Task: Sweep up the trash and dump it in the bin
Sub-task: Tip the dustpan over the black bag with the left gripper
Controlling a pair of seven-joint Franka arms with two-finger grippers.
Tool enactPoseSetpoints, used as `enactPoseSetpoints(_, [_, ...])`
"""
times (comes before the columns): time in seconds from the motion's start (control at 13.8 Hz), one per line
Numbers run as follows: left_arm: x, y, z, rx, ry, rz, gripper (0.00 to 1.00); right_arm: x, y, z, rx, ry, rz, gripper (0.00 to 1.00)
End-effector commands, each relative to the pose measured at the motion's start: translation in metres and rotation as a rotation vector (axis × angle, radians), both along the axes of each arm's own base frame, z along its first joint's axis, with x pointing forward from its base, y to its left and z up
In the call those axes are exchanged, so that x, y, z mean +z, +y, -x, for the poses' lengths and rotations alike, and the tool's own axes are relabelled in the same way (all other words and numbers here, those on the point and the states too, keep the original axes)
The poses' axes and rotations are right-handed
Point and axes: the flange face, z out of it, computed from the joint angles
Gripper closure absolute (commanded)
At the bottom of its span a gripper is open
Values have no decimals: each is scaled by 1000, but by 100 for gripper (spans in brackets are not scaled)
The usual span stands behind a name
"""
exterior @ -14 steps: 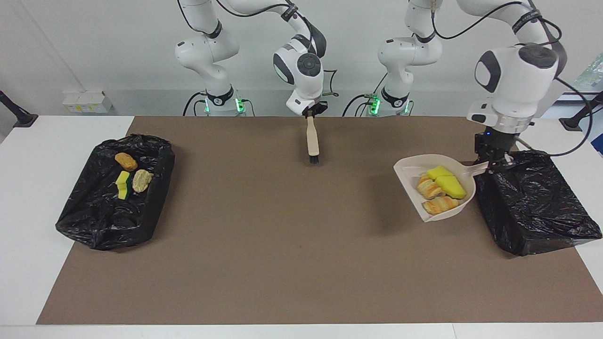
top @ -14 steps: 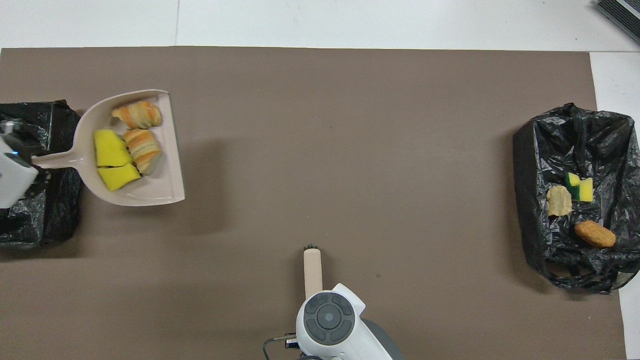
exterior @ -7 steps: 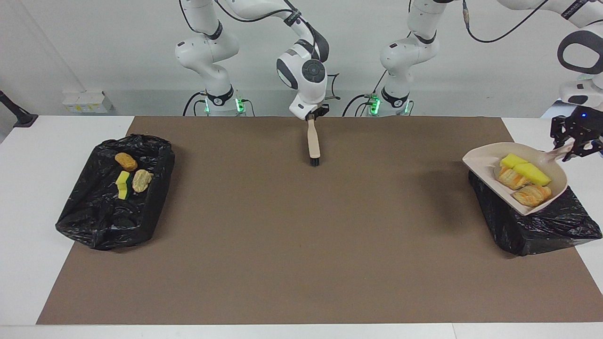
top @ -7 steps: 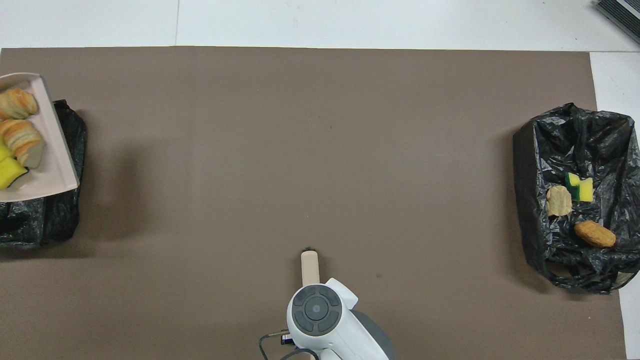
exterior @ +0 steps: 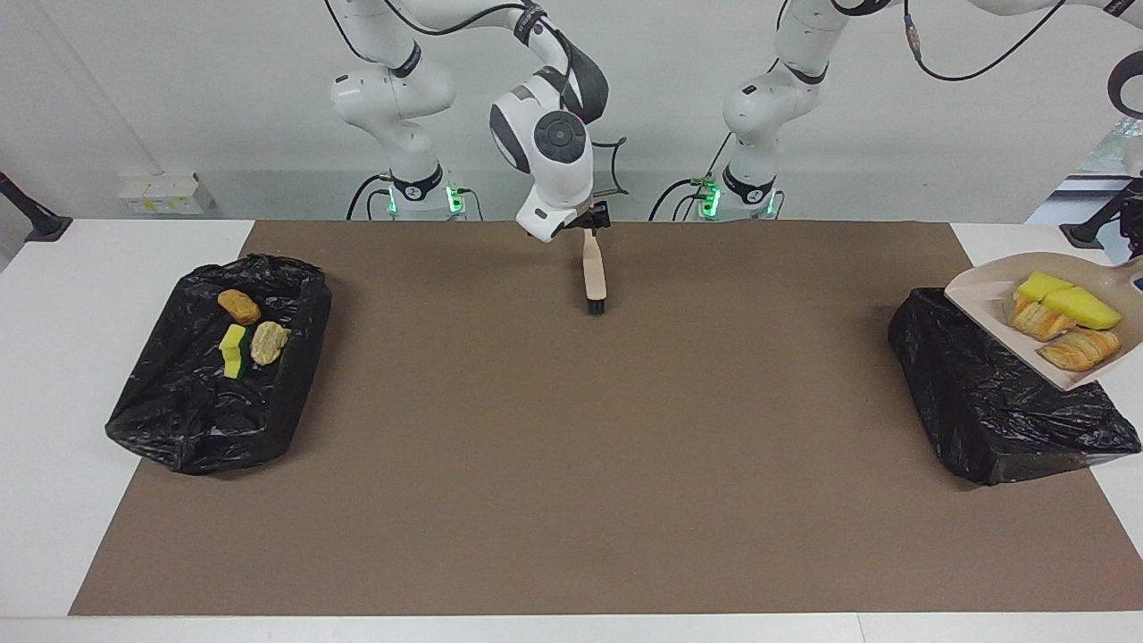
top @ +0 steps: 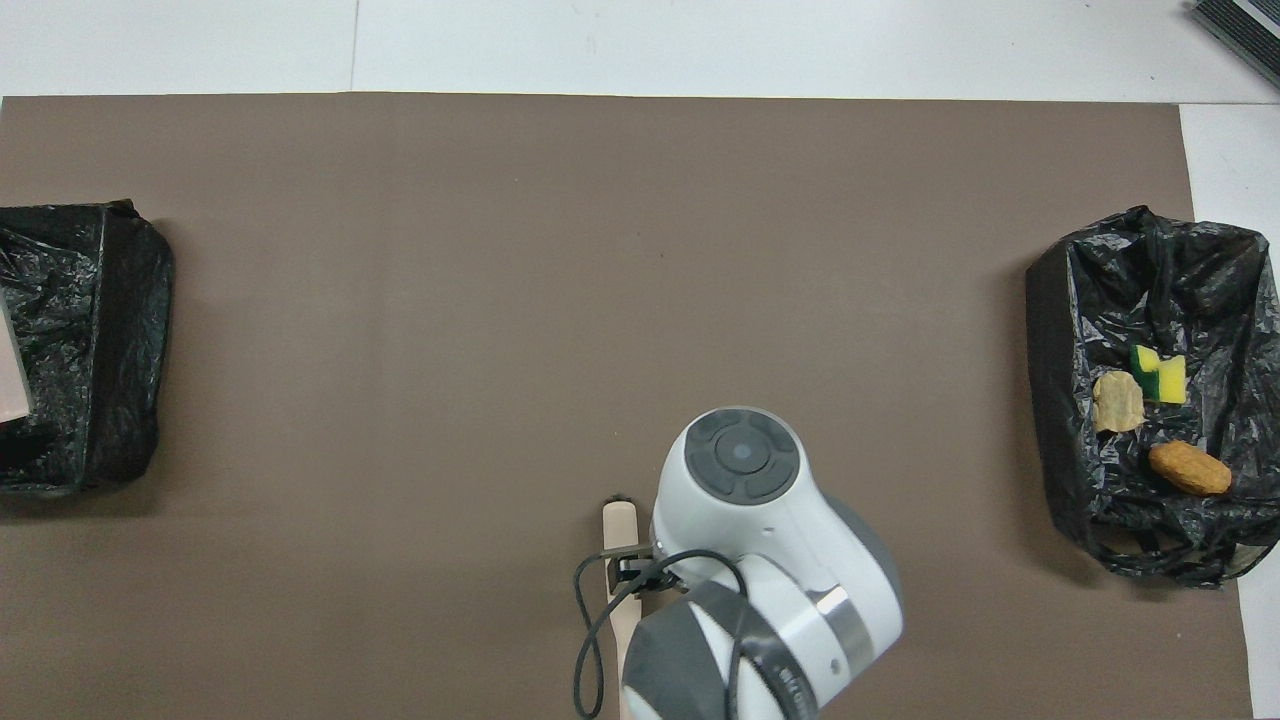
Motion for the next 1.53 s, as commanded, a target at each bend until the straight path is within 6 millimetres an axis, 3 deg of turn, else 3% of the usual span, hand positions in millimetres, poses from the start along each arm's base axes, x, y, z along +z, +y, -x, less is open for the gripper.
enactPoseSetpoints(0.0, [3, 15, -8, -53, 30, -149, 100, 36, -29, -32, 44, -25, -2, 0])
enactPoseSetpoints(0.15, [-7, 12, -12, -105, 106, -267, 100, 54, -44, -47, 38, -55, 7, 0])
enactPoseSetpoints(0.29, [-26, 10, -18, -149, 116, -308, 100, 56, -52, -53, 26, -65, 12, 0])
enactPoseSetpoints(0.44, [-31, 8, -24, -179, 158, -396, 100, 61, -63, -62, 25, -95, 35, 0])
enactPoseSetpoints(0.58, [-31, 2, -28, -166, 166, -449, 100, 74, -89, -82, 63, -141, 17, 0])
enactPoseSetpoints(0.73, [-26, -4, -32, -182, 182, -520, 100, 87, -122, -100, 107, -165, -17, 0])
enactPoseSetpoints(0.94, [-16, -2, -31, -178, 190, -555, 100, 113, -197, -132, 58, -228, -34, 0])
enactPoseSetpoints(1.16, [13, -11, -21, -159, 186, -576, 100, 120, -265, -146, 14, -255, -20, 0])
enactPoseSetpoints(1.38, [35, -41, -22, -169, 162, -569, 100, 130, -333, -151, -94, -282, 21, 0])
enactPoseSetpoints(1.45, [29, -60, -25, -173, 166, -519, 100, 144, -349, -152, -115, -301, 29, 0])
